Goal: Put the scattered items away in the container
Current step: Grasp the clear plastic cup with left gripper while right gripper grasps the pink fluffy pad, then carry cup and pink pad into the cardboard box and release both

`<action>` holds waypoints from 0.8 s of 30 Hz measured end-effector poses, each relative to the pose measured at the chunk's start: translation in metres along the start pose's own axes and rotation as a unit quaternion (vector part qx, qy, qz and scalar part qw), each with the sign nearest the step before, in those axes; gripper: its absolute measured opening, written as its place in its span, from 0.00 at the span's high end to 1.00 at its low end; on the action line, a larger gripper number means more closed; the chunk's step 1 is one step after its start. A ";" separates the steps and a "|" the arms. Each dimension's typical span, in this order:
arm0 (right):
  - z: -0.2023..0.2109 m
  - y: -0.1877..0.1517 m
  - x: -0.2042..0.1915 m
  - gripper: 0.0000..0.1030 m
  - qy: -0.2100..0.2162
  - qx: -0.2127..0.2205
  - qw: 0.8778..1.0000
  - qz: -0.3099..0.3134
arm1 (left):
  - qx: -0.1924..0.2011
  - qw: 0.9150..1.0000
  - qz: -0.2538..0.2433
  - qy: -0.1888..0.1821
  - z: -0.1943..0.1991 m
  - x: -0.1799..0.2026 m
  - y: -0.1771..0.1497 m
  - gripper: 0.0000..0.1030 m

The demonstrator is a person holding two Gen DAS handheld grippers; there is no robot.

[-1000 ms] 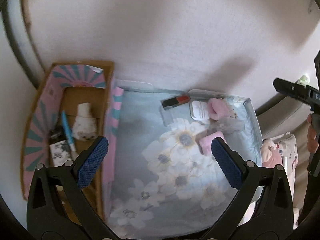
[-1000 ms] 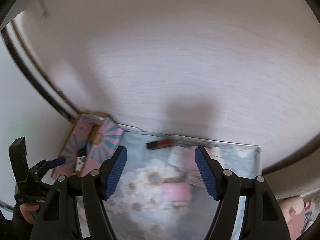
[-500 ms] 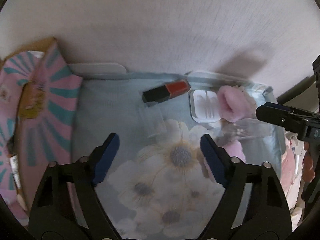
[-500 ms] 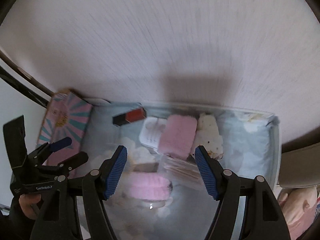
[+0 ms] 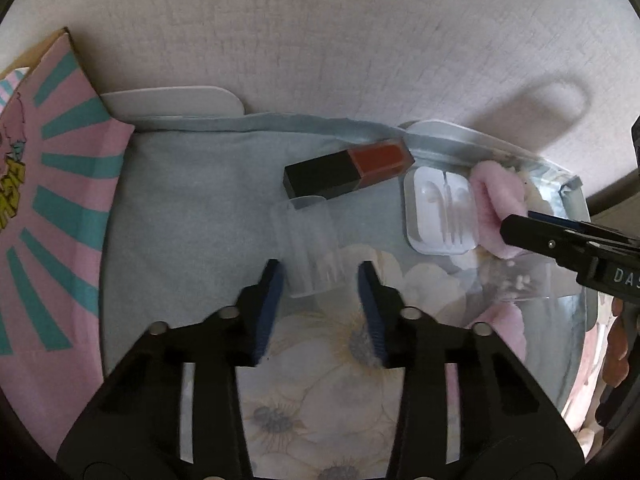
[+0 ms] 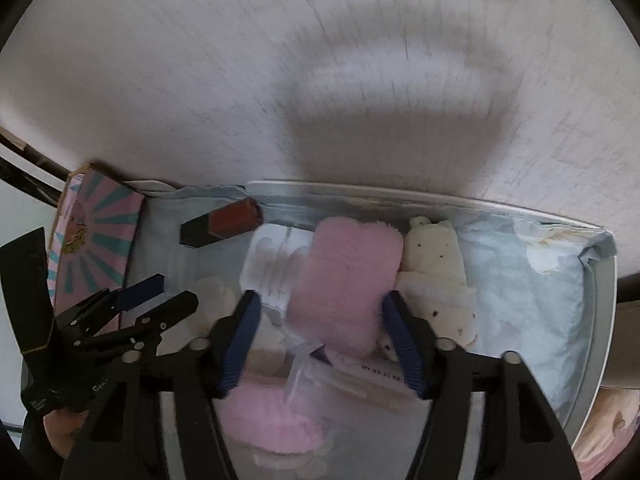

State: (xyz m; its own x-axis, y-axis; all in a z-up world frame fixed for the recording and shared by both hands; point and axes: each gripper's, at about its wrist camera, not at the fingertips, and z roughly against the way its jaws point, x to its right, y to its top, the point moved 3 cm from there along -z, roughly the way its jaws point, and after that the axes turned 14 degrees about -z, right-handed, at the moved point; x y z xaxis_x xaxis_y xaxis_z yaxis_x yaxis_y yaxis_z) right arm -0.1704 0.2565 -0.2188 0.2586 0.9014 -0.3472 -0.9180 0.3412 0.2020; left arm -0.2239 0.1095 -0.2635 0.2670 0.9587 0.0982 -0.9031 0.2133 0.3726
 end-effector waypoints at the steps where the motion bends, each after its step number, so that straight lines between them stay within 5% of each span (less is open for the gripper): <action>1: -0.001 0.000 0.002 0.57 -0.002 0.000 1.000 -0.002 | 0.002 1.000 0.000 0.001 0.000 0.000 0.000 0.72; 13: 0.023 -0.001 0.003 0.66 0.015 0.031 0.999 -0.009 | 0.022 1.000 -0.004 -0.001 0.027 0.000 0.000 0.72; 24: 0.084 0.004 -0.027 0.67 0.032 0.080 0.996 0.007 | 0.056 0.998 -0.022 -0.012 0.103 0.002 -0.002 0.72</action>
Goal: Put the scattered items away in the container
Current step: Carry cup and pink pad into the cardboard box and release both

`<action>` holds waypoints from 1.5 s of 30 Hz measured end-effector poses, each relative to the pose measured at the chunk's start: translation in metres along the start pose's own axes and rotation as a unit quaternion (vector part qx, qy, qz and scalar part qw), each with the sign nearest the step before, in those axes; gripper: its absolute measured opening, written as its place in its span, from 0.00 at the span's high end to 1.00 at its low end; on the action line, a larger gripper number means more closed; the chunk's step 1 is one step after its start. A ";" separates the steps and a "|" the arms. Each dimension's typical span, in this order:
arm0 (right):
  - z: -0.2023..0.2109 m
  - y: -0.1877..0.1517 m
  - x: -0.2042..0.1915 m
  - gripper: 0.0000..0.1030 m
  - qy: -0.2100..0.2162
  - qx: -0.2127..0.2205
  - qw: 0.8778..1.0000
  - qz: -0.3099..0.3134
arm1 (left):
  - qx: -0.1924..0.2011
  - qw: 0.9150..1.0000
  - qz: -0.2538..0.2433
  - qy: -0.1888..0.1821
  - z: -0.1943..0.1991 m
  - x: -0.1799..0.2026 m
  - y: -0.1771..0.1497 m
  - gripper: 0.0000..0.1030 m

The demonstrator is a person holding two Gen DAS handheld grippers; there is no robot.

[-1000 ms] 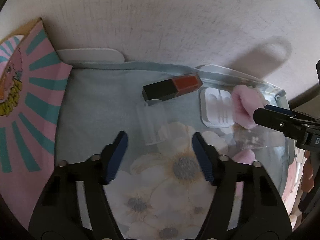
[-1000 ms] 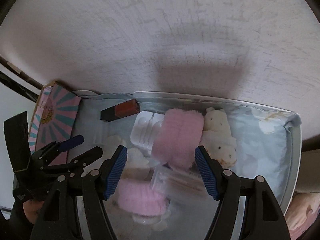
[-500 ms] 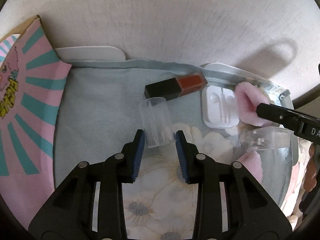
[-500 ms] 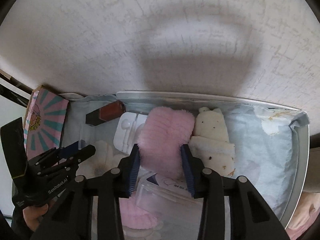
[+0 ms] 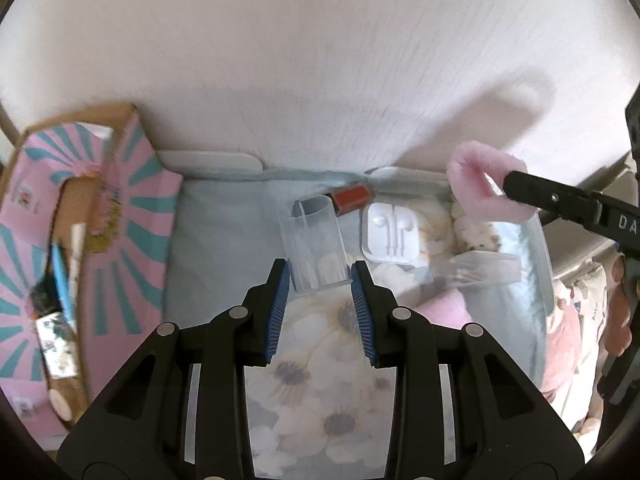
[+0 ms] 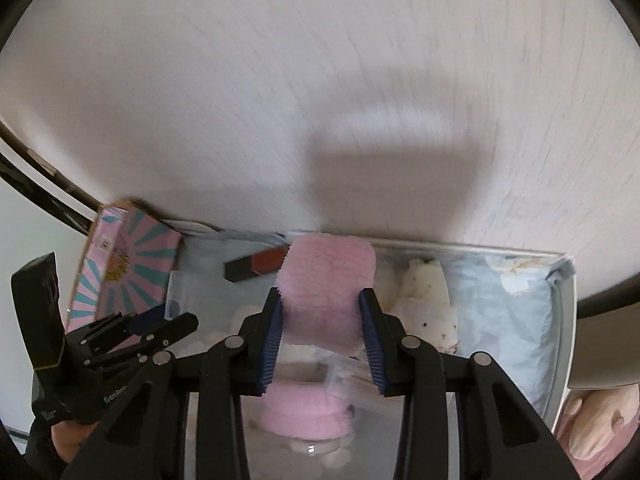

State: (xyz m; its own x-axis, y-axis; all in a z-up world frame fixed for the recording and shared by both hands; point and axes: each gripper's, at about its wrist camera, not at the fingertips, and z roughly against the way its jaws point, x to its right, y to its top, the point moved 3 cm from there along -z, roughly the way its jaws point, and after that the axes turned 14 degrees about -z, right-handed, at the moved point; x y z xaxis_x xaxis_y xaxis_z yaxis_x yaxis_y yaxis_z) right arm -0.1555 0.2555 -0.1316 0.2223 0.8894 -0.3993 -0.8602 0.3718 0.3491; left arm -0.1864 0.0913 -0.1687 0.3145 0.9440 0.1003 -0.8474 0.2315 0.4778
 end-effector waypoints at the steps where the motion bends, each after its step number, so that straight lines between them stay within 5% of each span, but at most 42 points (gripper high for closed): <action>1: 0.005 0.001 -0.005 0.67 0.002 0.003 1.000 0.003 | 0.004 1.000 -0.002 0.001 0.011 -0.002 0.000 0.72; 13: 0.042 -0.002 -0.114 0.67 0.054 0.027 0.996 0.071 | 0.057 0.998 0.010 0.034 0.104 -0.083 0.000 0.72; 21: 0.034 -0.010 -0.205 0.67 0.094 0.022 0.987 0.125 | 0.067 0.995 0.043 0.065 0.142 -0.141 -0.028 0.72; 32: -0.014 -0.047 -0.291 0.67 0.120 -0.027 0.975 0.183 | 0.048 0.992 0.087 0.076 0.139 -0.188 -0.087 0.72; 45: -0.070 -0.087 -0.312 0.67 0.100 -0.082 0.969 0.209 | 0.025 0.991 0.107 0.071 0.117 -0.199 -0.123 0.72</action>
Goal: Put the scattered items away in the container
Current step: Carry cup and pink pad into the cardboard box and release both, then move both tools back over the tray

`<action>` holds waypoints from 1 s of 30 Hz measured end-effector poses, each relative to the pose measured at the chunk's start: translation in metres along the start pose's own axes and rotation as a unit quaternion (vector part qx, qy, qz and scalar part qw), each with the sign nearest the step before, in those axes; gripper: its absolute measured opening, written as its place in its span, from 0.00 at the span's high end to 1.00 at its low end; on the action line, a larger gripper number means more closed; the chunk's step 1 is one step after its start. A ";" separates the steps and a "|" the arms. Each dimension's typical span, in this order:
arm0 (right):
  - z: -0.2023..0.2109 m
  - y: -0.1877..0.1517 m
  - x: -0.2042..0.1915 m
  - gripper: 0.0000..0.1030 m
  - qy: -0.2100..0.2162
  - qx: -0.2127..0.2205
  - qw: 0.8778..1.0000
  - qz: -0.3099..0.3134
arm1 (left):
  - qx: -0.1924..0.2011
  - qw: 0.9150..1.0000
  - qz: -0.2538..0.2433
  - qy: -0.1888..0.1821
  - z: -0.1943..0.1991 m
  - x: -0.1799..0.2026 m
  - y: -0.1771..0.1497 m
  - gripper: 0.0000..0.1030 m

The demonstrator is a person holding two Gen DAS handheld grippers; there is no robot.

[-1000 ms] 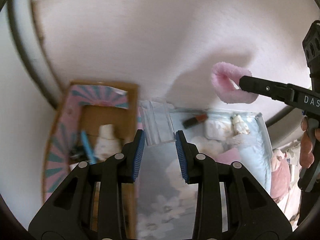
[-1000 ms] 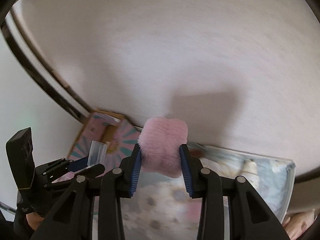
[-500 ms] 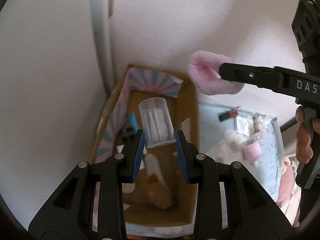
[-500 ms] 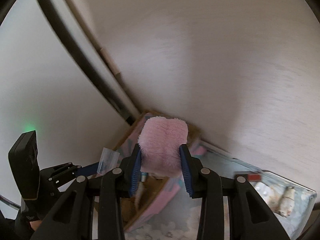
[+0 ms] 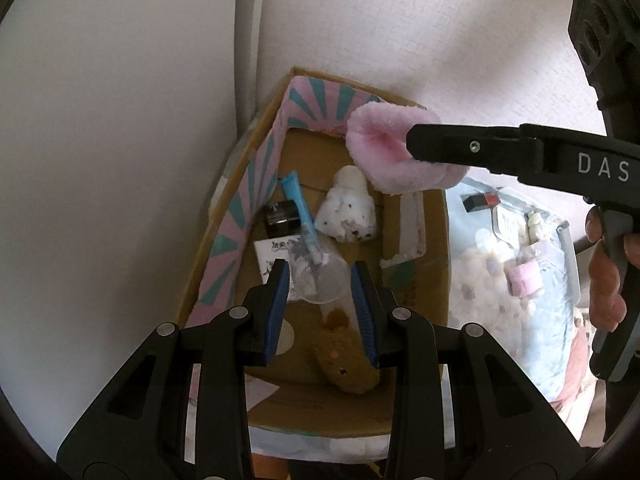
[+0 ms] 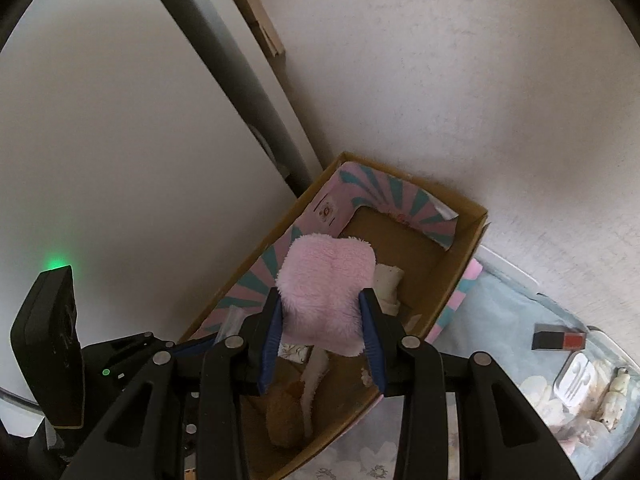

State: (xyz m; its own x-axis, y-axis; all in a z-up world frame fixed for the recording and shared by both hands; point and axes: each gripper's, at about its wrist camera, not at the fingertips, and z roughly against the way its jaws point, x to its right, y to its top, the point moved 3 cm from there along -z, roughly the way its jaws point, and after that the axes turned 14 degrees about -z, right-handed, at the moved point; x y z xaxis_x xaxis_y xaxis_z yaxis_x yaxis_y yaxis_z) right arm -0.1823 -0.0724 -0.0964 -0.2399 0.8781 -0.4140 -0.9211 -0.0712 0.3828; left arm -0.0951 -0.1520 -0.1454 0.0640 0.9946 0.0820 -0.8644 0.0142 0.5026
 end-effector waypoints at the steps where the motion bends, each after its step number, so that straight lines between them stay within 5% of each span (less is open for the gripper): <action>1: -0.002 0.000 -0.001 0.67 -0.001 -0.001 1.000 0.000 | 0.001 1.000 0.000 0.002 0.001 -0.001 0.000 0.72; 6: 0.000 0.004 -0.001 0.65 -0.010 0.008 1.000 0.007 | -0.005 1.000 0.008 0.010 -0.002 -0.003 0.001 0.69; 8: -0.009 0.011 -0.011 0.60 -0.013 0.012 1.000 0.006 | -0.018 1.000 0.006 0.014 -0.006 -0.002 0.001 0.48; 9: -0.009 0.012 -0.011 0.52 -0.014 0.004 1.000 0.005 | -0.023 1.000 0.003 0.016 -0.008 -0.001 0.000 0.06; 10: -0.007 0.012 -0.010 0.46 -0.016 -0.003 1.000 0.004 | -0.021 1.000 0.000 0.020 -0.006 0.000 -0.001 0.01; 12: 0.000 0.013 -0.010 0.34 -0.017 0.005 1.000 0.003 | -0.011 1.000 -0.001 0.020 -0.001 0.002 0.000 0.00; 24: 0.050 0.006 0.013 0.29 -0.008 0.057 0.998 -0.031 | -0.001 1.000 -0.005 0.011 0.021 0.016 0.007 0.00; 30: 0.064 -0.012 0.020 0.29 -0.052 0.047 0.997 -0.023 | 0.008 1.000 -0.029 0.004 0.030 0.042 0.016 0.00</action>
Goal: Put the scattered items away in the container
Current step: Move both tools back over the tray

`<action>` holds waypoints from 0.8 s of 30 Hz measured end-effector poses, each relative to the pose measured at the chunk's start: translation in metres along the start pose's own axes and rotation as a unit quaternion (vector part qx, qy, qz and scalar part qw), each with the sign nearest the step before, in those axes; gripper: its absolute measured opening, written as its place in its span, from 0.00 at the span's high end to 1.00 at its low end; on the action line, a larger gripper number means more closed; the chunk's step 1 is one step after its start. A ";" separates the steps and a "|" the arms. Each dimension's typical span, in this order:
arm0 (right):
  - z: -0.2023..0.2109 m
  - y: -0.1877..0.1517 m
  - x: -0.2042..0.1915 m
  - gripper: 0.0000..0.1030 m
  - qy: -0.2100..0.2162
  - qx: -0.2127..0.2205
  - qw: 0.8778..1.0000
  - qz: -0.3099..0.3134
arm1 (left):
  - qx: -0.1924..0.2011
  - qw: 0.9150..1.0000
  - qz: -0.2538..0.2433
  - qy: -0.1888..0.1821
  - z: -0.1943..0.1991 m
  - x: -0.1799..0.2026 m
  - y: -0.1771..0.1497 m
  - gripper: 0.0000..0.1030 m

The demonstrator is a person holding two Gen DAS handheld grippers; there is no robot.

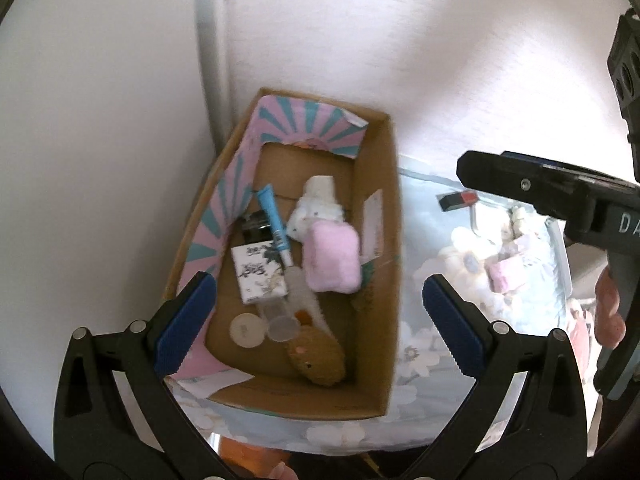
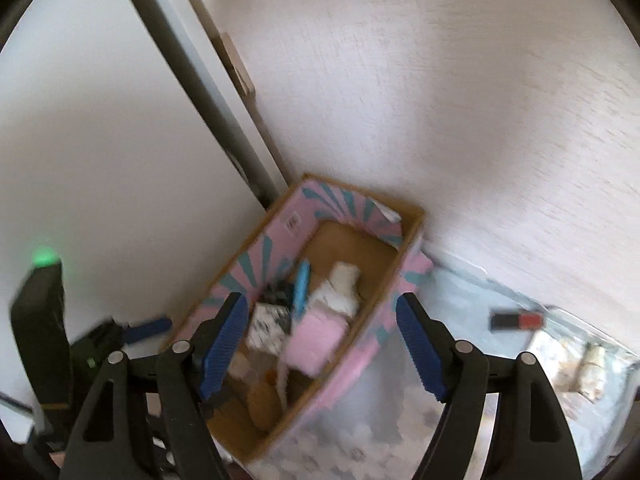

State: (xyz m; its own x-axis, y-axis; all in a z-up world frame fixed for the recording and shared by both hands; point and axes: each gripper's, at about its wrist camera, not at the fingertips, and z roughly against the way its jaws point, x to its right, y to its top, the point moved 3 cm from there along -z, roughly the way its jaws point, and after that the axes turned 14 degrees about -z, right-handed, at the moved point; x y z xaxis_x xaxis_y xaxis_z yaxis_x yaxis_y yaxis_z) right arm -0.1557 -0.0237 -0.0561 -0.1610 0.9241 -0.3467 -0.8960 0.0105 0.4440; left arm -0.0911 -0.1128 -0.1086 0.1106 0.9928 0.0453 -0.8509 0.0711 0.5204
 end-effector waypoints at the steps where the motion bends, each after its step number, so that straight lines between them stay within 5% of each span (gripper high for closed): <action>1: 0.004 -0.003 0.005 0.29 -0.009 0.005 1.000 -0.005 | 0.003 1.000 -0.003 0.001 0.002 0.004 0.002 0.00; 12: 0.080 -0.002 0.087 0.29 -0.053 0.079 0.994 -0.055 | 0.009 0.999 -0.040 -0.025 0.000 0.063 0.022 0.00; 17: 0.131 0.000 0.129 0.29 -0.136 0.156 0.978 -0.026 | 0.008 0.997 -0.063 -0.045 -0.010 0.098 0.031 0.00; 24: 0.153 -0.009 0.197 0.29 -0.123 0.121 0.982 -0.071 | -0.007 0.992 -0.104 -0.072 -0.027 0.157 0.038 0.00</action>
State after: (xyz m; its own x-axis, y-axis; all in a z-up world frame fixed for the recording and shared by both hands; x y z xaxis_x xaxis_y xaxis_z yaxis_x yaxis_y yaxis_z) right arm -0.1161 0.2167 -0.0018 0.0896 0.9710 -0.2219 -0.7726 0.2083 0.5998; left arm -0.1200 0.0488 -0.1052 0.3548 0.9330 0.0600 -0.8096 0.2746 0.5188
